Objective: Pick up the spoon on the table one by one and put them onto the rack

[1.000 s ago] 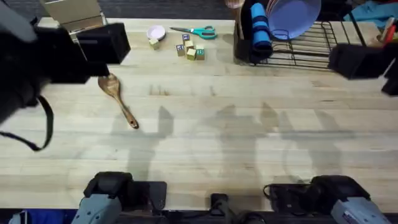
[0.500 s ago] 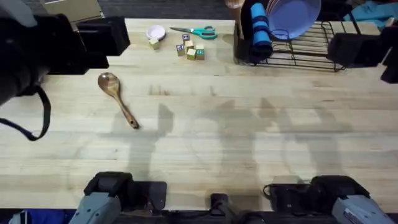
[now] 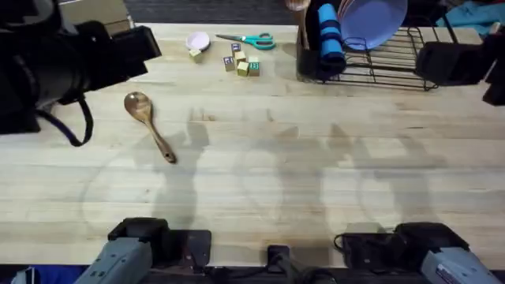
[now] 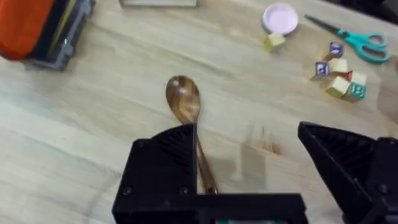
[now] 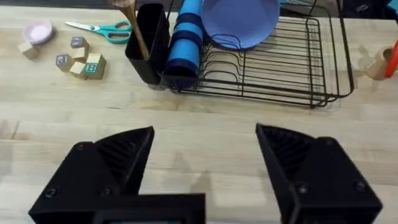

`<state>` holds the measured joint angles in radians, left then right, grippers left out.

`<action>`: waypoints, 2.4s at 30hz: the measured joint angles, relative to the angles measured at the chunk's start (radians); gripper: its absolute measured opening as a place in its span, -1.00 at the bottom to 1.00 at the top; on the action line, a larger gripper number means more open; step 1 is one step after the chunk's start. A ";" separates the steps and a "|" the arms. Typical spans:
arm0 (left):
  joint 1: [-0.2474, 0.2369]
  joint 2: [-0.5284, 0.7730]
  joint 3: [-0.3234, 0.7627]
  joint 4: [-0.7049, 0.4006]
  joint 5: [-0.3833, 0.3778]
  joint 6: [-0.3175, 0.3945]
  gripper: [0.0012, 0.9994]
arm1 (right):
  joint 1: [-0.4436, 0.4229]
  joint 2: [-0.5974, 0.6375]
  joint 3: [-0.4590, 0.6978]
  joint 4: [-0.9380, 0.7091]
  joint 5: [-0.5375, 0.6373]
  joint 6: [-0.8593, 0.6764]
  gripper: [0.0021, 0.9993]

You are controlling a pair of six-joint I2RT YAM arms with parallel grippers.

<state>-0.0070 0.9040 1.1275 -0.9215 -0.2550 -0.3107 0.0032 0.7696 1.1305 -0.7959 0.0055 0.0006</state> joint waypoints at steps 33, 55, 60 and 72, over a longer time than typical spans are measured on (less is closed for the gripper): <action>0.303 0.519 0.000 -0.066 0.204 -0.027 0.99 | 0.000 0.000 0.000 0.000 0.000 0.000 0.99; 0.303 0.848 0.003 0.081 0.214 -0.059 0.99 | 0.000 0.000 0.000 0.000 0.000 0.000 0.99; 0.304 0.858 0.013 0.080 0.218 -0.071 0.93 | 0.000 0.000 0.000 0.000 0.000 0.000 0.99; 0.304 0.862 0.018 0.096 0.212 -0.090 -0.45 | 0.000 0.000 0.000 0.000 0.000 0.000 0.99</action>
<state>0.2974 1.7664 1.1458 -0.8254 -0.0425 -0.4010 0.0032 0.7696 1.1305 -0.7962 0.0059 0.0002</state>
